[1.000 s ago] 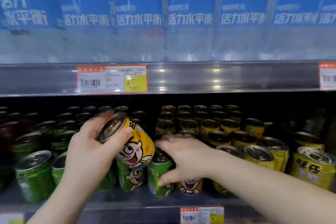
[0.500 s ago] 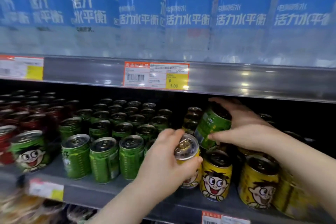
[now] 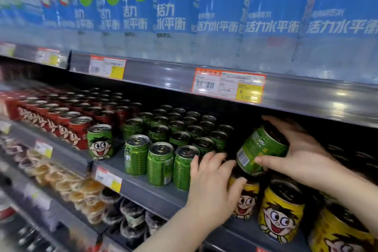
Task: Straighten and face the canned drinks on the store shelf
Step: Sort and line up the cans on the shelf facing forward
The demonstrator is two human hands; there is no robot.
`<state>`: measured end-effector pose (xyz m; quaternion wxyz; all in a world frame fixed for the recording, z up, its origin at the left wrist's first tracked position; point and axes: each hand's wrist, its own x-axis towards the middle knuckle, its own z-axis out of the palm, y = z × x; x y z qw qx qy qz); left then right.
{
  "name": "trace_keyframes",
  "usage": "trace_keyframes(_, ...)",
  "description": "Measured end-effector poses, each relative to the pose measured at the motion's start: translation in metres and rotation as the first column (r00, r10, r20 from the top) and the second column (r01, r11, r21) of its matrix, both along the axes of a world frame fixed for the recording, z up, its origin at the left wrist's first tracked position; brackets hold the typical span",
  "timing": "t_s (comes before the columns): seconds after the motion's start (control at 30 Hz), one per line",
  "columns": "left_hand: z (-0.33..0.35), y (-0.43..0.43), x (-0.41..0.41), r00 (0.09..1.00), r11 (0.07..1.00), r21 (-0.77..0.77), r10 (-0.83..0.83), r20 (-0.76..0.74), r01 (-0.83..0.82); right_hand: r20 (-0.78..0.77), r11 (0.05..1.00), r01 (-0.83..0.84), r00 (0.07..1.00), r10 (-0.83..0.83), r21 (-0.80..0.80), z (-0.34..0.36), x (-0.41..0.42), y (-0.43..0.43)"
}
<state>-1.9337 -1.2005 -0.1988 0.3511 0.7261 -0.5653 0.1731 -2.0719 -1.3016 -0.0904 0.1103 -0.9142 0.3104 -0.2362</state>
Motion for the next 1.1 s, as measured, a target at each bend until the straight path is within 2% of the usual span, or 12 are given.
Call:
trace_keyframes(0.1,-0.005,0.031,0.048,0.997,0.985,-0.163,0.048,-0.065,-0.058,0.045,0.999,-0.042,0.998,0.042,0.003,-0.004,0.034,0.010)
trace_keyframes(0.27,0.010,0.081,0.157,0.955,0.946,-0.158,0.262,-0.140,-0.283,0.077,0.994,-0.107,0.991,0.106,0.014,-0.009,0.110,0.033)
trace_keyframes(0.4,0.022,0.113,0.234,0.915,0.919,-0.133,0.336,-0.223,-0.370,0.119,0.989,-0.150,0.982,0.148,0.005,-0.007,0.185,0.054)
trace_keyframes(0.5,0.025,0.121,0.276,0.924,0.955,-0.028,0.278,-0.261,-0.295,0.103,0.990,-0.141,0.984,0.143,-0.029,-0.008,0.243,0.071)
trace_keyframes(0.67,0.009,0.120,0.312,0.919,0.994,0.107,0.060,-0.389,-0.019,0.045,0.989,-0.138,0.989,0.140,-0.042,-0.015,0.308,0.095)
trace_keyframes(0.77,0.000,0.119,0.324,0.895,0.992,0.095,-0.031,-0.445,0.081,0.001,0.988,-0.150,0.989,0.150,-0.039,-0.017,0.324,0.102)
trace_keyframes(0.9,-0.013,0.121,0.347,0.803,0.984,0.099,-0.063,-0.592,0.150,-0.059,0.986,-0.161,0.985,0.163,0.044,-0.021,0.332,0.106)
trace_keyframes(1.1,-0.013,0.118,0.357,0.764,0.974,0.077,-0.117,-0.635,0.213,-0.117,0.991,-0.120,0.985,0.127,0.062,-0.014,0.328,0.102)
